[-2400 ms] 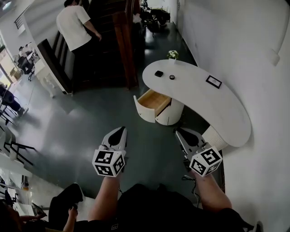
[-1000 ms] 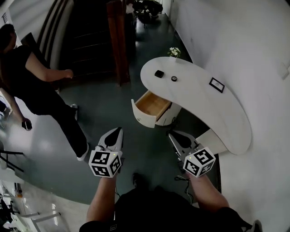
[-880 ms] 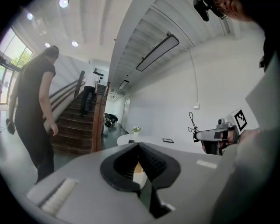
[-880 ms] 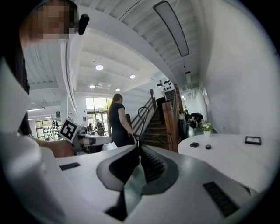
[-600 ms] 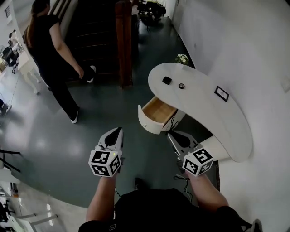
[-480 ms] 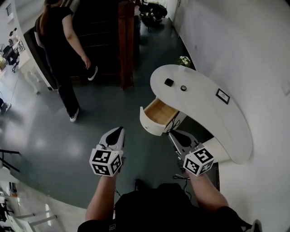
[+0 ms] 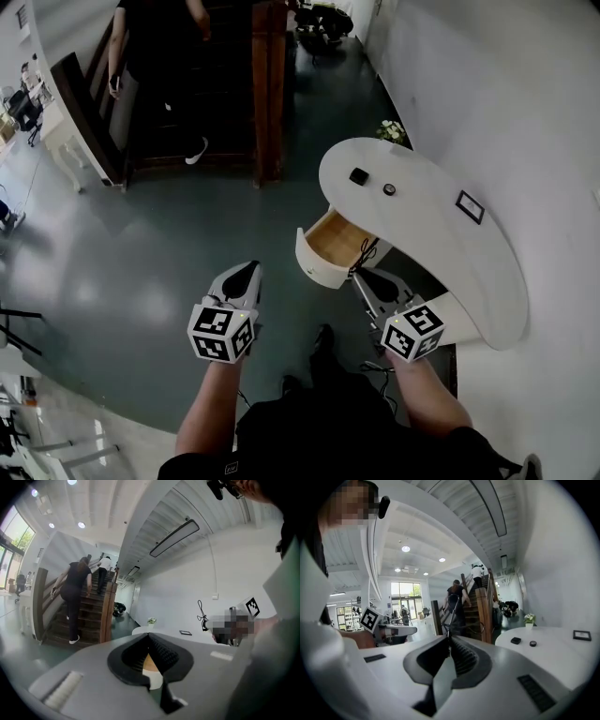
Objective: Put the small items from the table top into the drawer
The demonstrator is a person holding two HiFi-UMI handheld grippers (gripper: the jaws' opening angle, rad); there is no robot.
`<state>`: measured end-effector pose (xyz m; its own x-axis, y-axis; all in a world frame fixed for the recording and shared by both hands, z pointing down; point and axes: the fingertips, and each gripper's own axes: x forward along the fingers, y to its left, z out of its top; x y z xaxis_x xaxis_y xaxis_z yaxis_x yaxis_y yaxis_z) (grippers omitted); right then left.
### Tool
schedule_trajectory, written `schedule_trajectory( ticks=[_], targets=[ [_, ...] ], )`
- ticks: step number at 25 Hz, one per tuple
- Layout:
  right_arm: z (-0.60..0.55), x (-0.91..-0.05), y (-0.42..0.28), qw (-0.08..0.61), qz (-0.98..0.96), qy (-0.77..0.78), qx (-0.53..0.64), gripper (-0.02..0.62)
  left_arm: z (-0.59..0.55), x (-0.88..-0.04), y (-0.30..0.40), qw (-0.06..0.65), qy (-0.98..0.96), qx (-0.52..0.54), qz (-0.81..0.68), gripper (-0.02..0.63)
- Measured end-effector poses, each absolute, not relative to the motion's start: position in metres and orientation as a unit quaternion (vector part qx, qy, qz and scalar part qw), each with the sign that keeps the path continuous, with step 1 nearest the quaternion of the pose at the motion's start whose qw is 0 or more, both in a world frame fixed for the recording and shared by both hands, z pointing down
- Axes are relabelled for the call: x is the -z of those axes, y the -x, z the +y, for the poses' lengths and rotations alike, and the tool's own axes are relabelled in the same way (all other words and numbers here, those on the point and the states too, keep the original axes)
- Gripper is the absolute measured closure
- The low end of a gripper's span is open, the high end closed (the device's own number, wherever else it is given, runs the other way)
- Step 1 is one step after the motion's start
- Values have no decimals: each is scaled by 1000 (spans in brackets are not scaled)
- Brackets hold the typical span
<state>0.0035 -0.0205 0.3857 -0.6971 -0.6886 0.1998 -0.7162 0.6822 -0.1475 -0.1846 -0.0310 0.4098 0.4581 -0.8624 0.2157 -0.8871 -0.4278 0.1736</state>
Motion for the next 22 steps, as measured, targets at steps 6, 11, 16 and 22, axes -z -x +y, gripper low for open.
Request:
schedule_trajectory(
  ticks=[6, 11, 16, 22],
  targets=[
    [-67, -403, -13, 59, -916, -377, -126, 563, -70, -421, 173, 137, -841, -69, -519, 595],
    [-121, -422, -27, 64, -918, -366, -141, 563, -118, -431, 154, 143, -836, -89, -522, 595],
    [-170, -435, -43, 66, -919, -356, -157, 563, -161, -438, 133, 149, -833, -108, -522, 594],
    [-207, -447, -57, 67, -922, -343, -168, 563, -198, -444, 113, 156, -827, -117, -527, 595]
  ],
)
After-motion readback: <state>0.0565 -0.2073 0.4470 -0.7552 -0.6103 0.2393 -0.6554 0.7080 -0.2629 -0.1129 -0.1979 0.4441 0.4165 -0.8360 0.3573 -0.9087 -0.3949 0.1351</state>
